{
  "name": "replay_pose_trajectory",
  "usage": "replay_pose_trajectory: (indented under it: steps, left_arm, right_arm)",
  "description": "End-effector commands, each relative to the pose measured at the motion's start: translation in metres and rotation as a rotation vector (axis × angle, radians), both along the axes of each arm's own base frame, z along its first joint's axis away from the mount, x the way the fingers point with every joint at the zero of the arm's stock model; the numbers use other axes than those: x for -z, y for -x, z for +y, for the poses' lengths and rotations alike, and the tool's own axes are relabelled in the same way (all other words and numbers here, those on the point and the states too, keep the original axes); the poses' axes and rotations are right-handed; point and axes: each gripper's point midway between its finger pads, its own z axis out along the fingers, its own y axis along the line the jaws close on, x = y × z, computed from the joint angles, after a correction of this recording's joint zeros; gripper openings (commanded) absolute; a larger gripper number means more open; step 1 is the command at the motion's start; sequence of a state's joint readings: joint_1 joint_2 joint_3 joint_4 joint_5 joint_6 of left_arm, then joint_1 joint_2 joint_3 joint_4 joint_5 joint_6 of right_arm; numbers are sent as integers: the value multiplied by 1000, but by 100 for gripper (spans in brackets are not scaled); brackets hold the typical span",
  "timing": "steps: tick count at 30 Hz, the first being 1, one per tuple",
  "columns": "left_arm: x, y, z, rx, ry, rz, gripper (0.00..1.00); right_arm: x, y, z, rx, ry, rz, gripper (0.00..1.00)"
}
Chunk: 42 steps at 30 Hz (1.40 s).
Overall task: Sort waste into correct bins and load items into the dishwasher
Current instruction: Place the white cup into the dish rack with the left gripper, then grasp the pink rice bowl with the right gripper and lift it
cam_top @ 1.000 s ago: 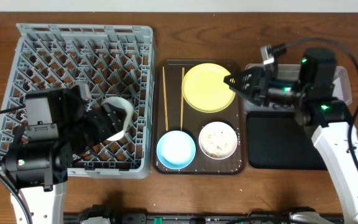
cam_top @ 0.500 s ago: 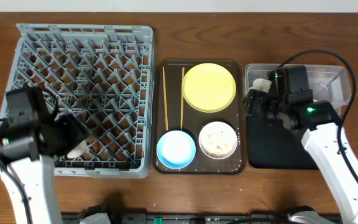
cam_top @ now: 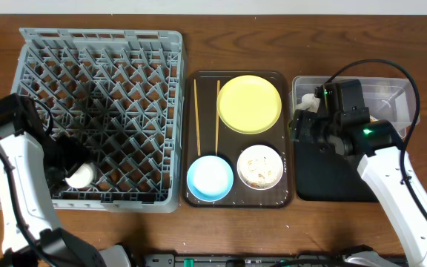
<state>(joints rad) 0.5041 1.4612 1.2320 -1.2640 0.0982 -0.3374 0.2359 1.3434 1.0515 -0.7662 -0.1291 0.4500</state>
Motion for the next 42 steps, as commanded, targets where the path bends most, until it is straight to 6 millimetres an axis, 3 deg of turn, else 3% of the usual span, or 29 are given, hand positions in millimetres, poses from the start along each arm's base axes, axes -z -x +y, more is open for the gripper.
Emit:
replay_pose_trajectory:
  steps: [1,7,11,14,18,24,28,32,42]
  left_arm:
    - [4,-7,-4,23,54,-4,68]
    - [3,-4,-5,17,58,1,85]
    - [-10,-3,-5,16,49,-28,87]
    - [-31,-15,-20,107,101,-147,87]
    - [-74,-27,-46,250,130,-365,87]
    - [-103,-23,-81,450,94,-494,86]
    - [-105,-21,-92,495,99,-494,82]
    - [-95,-12,-82,461,49,-403,81]
    - [-93,-10,-84,461,65,-389,81]
  right_arm:
    - [-4,-1,0,-16,19,-18,71]
    - [-4,1,1,-22,14,-12,73]
    - [-6,4,14,-101,-13,-17,73]
    - [-7,11,35,-204,-29,-27,65]
    - [-9,30,78,-365,-18,-52,65]
    - [0,43,112,-452,22,-57,62]
    - [13,49,125,-487,33,-26,62]
    - [32,51,130,-475,44,33,62]
    - [90,48,138,-375,71,183,61]
